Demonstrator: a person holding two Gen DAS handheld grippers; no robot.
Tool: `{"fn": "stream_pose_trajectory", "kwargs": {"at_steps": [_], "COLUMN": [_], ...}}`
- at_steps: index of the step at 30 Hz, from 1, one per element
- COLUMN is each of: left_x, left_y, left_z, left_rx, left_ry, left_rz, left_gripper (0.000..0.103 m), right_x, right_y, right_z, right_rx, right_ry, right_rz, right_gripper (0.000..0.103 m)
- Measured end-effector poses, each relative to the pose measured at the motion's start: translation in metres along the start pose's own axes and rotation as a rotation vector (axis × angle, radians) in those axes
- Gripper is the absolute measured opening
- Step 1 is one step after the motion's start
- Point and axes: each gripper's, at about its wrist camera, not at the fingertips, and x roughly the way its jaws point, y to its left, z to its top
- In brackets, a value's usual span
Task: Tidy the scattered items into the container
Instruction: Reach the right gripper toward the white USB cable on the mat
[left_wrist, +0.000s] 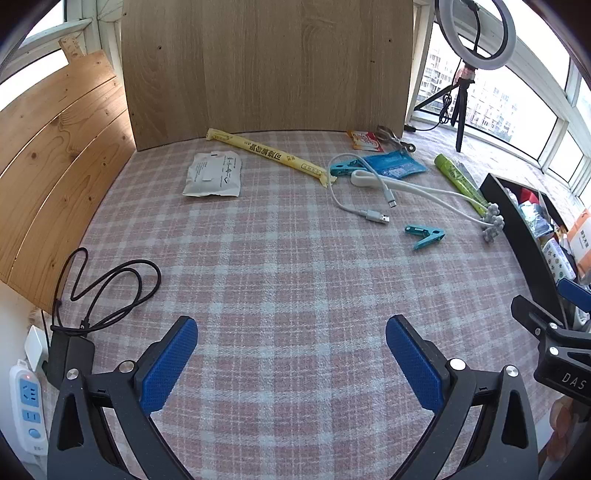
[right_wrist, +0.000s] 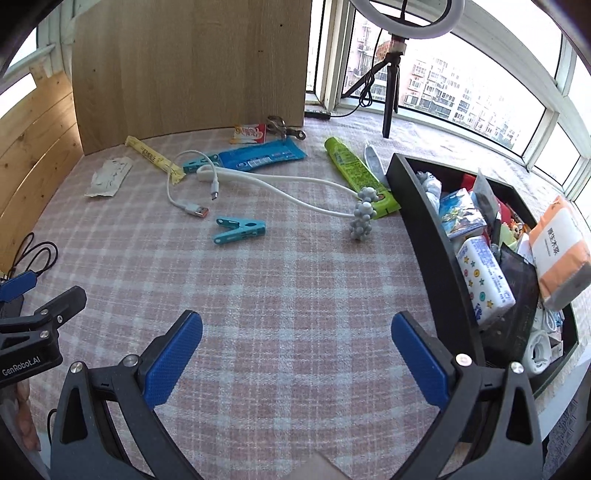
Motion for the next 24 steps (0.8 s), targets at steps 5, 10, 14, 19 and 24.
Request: {"fn": "stream_pose_trajectory", "kwargs": {"at_steps": [5, 10, 14, 19, 24], "left_x": [-0.026, -0.045, -0.059, -0.06, -0.065], "left_y": [0.007, 0.007, 0.004, 0.005, 0.008], "left_z": [0.022, 0.043, 0.055, 0.075, 0.099], "left_rx": [0.005, 0.008, 0.038, 0.029, 0.029], "left_ry": [-0.048, -0.111, -0.15, -0.162, -0.204], "left_rz": [-0.003, -0.027, -0.02, -0.02, -0.018], "left_gripper": [0.102, 0.102, 0.102, 0.102, 0.102], "right_x": [-0.027, -0.055, -0.068, -0.074, -0.072], "right_y": [0.0, -0.002, -0.01, -0.02, -0.033], "right_z": [0.009, 0.017, 0.028, 0.04, 0.056], "right_rx": [-0.008, 0.011, 0.038, 0.051, 0.071], "right_ry": [-0.037, -0.107, -0.153, -0.184, -0.176], "right_rz": [0.028, 0.027, 0.028, 0.03, 0.056], "right_gripper": [0.103, 0.103, 0.103, 0.098, 0.08]}}
